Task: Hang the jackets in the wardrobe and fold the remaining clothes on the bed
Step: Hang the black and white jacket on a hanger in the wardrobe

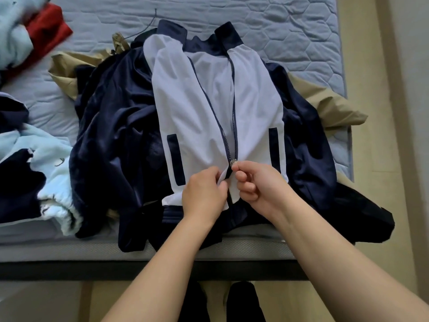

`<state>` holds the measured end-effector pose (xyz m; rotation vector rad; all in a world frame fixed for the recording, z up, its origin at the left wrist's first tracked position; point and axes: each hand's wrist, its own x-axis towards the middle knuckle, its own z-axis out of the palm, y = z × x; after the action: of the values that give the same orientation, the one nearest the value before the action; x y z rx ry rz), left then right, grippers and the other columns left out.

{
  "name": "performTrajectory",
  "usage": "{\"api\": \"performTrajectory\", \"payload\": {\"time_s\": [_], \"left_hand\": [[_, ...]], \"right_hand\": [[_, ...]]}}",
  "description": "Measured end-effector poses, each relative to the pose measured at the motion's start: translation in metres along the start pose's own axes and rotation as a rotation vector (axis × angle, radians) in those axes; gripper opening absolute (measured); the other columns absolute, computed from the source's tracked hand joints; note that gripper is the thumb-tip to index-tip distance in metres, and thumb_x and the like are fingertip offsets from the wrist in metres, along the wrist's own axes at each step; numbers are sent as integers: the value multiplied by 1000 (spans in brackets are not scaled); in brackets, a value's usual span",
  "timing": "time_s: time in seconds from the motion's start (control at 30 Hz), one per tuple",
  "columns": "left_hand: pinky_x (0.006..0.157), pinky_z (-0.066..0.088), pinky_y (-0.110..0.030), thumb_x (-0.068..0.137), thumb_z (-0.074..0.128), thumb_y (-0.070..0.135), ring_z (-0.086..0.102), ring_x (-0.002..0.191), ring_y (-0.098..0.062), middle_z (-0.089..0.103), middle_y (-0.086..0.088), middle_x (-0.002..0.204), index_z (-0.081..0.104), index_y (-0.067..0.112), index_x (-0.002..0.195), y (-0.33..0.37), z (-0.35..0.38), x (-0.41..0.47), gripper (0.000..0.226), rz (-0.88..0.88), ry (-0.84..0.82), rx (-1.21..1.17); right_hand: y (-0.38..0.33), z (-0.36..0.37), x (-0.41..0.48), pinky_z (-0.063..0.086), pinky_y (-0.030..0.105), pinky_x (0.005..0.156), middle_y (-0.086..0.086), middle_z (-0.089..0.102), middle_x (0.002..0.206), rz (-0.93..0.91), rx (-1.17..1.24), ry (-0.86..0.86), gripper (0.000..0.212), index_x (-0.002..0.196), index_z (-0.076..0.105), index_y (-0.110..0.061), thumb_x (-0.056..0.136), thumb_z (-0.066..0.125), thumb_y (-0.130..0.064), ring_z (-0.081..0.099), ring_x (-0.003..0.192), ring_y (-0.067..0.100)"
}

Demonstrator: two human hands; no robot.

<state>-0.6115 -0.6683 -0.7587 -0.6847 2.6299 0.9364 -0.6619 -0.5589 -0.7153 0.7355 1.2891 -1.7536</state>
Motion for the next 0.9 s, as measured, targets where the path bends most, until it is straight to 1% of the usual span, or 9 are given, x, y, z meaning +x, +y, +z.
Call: {"api": "performTrajectory", "payload": {"time_s": [0.1,0.27,0.33,0.43,0.5,0.57,0.63,0.8,0.9], "left_hand": [[58,31,-31,86,58,28,55,75,-23,60,-1,72,55,16,73,-23,7,-4,19,4,-6,88],[61,34,-29,87,59,33,60,85,-24,64,-3,80,58,14,80,-52,7,-5,20,-53,-155,256],[60,35,-28,85,59,32,60,84,-22,63,0,81,58,17,83,-45,5,-5,15,-29,-154,231],[62,38,-30,81,59,36,55,79,-16,60,8,83,57,22,92,-16,-1,1,18,57,-59,32],[60,35,-30,80,55,36,54,74,-19,61,5,76,55,21,83,2,-4,8,16,104,15,-50],[60,34,-31,83,55,30,56,75,-24,63,1,75,57,18,80,8,-7,16,13,109,46,-6],[63,40,-33,86,57,28,57,81,-27,65,-2,80,60,15,85,0,-7,20,13,75,18,75],[66,42,-33,87,57,33,60,87,-30,64,-4,87,59,18,88,-34,-4,11,16,-22,-107,203],[64,41,-32,84,55,30,59,84,-29,62,-1,81,53,21,84,-33,-3,11,9,2,-106,186]], "right_hand": [[2,0,4,15,14,30,-6,41,48,12,85,22,21,72,52,-10,91,46,-6,25,32,2],[3,6,8,16,14,29,-7,42,47,3,125,4,19,73,52,-12,90,47,-6,26,31,2],[4,8,8,17,14,29,-6,43,47,-3,92,-14,20,71,52,-12,90,47,-7,27,31,3],[4,11,6,18,15,31,-5,45,49,-26,43,-28,21,70,53,-12,90,47,-7,29,31,3],[2,11,5,19,15,31,-5,46,49,-60,26,-34,21,70,54,-11,89,47,-6,30,33,3],[-1,10,5,20,15,32,-5,46,50,-90,32,-27,21,71,54,-11,90,46,-6,30,34,3],[-4,7,5,21,15,32,-4,45,50,-90,52,-1,22,73,56,-10,92,45,-6,30,34,4],[5,5,7,23,15,33,-5,47,50,-44,23,29,22,75,57,-10,93,45,-6,32,34,4],[12,6,7,23,15,33,-5,46,50,-30,25,20,23,78,56,-9,95,42,-8,32,35,5]]}}
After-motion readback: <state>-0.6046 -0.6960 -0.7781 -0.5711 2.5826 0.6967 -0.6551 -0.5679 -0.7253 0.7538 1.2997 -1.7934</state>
